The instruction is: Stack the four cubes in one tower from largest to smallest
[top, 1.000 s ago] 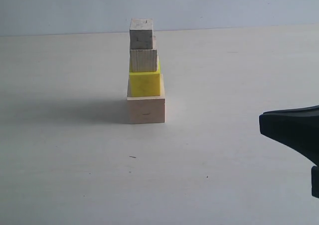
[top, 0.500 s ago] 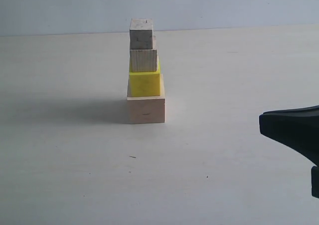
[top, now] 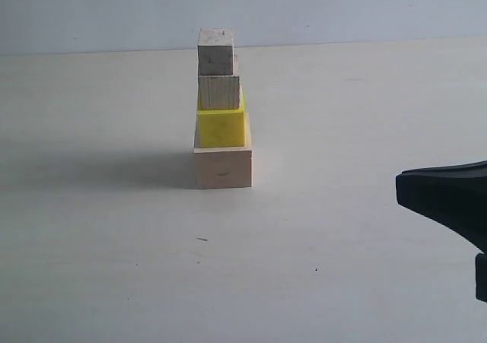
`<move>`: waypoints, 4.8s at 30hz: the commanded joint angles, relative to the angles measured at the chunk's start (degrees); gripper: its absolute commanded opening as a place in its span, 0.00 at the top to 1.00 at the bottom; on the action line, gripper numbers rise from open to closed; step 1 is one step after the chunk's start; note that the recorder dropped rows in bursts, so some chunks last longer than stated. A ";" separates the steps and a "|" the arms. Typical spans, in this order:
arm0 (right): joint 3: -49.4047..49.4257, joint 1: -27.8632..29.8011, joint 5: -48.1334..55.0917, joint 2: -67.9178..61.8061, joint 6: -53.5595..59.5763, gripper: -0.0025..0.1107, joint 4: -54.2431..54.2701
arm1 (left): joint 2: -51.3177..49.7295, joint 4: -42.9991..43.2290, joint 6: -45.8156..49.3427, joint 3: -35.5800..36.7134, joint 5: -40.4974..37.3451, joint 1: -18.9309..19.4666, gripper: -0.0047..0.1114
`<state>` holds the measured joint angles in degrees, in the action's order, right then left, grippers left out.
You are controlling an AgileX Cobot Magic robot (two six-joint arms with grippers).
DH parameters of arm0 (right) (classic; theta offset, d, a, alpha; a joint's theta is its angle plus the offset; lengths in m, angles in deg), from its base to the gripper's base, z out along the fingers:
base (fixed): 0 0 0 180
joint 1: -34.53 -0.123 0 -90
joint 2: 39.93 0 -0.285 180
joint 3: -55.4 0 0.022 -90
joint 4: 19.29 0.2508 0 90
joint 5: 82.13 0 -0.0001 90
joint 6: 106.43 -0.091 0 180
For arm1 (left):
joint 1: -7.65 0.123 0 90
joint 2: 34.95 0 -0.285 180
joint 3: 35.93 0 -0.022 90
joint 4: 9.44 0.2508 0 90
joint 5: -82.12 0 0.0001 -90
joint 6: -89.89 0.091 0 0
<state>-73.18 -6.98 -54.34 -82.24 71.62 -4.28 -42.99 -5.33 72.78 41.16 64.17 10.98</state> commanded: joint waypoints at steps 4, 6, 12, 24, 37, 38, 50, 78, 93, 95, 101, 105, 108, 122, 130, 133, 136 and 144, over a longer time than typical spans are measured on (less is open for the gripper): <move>0.29 0.21 -0.22 0.45 0.42 0.98 -0.02 | 0.26 1.59 7.21 0.13 -0.06 0.00 0.96; 0.29 0.21 -0.22 0.45 0.42 0.98 -0.02 | 0.26 1.59 8.80 0.13 -1.58 -0.13 0.96; 0.29 0.21 -0.22 0.45 0.42 0.98 -0.02 | 0.26 1.48 8.80 0.13 -2.65 -0.13 0.96; 0.29 0.21 -0.22 0.45 0.42 0.98 -0.02 | 0.26 1.69 8.80 0.13 -2.56 -0.13 0.96; 0.29 0.21 -0.22 0.45 0.42 0.98 -0.02 | 0.26 1.69 8.80 0.13 -2.56 -2.96 0.96; 0.29 0.21 -0.22 0.45 0.42 0.98 -0.02 | 0.26 1.69 8.80 0.13 -2.56 -3.86 0.96; 0.29 0.21 -0.22 0.45 0.42 0.98 -0.02 | 0.26 1.69 8.80 0.13 -2.56 -3.90 0.96; 0.29 14.35 -0.51 7.29 0.31 0.98 0.65 | 0.26 1.69 8.80 0.13 -2.56 -3.90 0.96; 0.40 40.99 -0.48 21.35 0.69 0.98 -16.52 | 0.26 1.69 8.80 0.13 -2.56 -3.90 0.96; 2.28 40.99 -2.17 21.35 0.44 0.98 -16.37 | 0.26 1.69 8.80 0.13 -2.56 -3.90 0.96; 13.74 40.83 -10.25 25.06 0.33 0.98 -13.50 | 0.26 1.69 8.80 0.13 -2.56 -3.90 0.96; 16.97 40.83 -10.30 28.44 0.35 0.98 -13.50 | 0.26 1.69 8.80 0.13 -2.56 -3.90 0.96; 18.56 40.66 -10.30 31.68 0.52 0.98 -13.72 | 0.26 1.69 8.80 0.13 -2.56 -3.90 0.96; 25.80 37.34 -10.61 34.53 0.88 0.98 -13.97 | 0.26 1.69 8.80 0.13 -2.56 -3.88 0.96; 25.80 39.02 -8.42 34.53 1.64 0.98 -14.10 | 0.26 1.69 8.80 0.13 -2.56 -3.88 0.96; 25.80 39.02 -8.53 34.53 1.95 0.98 -13.87 | 0.26 1.69 8.80 0.13 -2.56 -3.88 0.96; 25.80 39.02 -8.53 34.53 1.95 0.98 -13.87 | 0.26 1.69 8.80 0.13 -2.56 -3.88 0.96; 25.80 39.02 -8.53 34.53 1.95 0.98 -13.76 | 0.26 1.69 8.80 0.13 -2.56 -3.88 0.96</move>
<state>-47.67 31.68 -62.62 -48.09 72.99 -17.91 -42.99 -3.67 81.46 41.16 61.17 7.03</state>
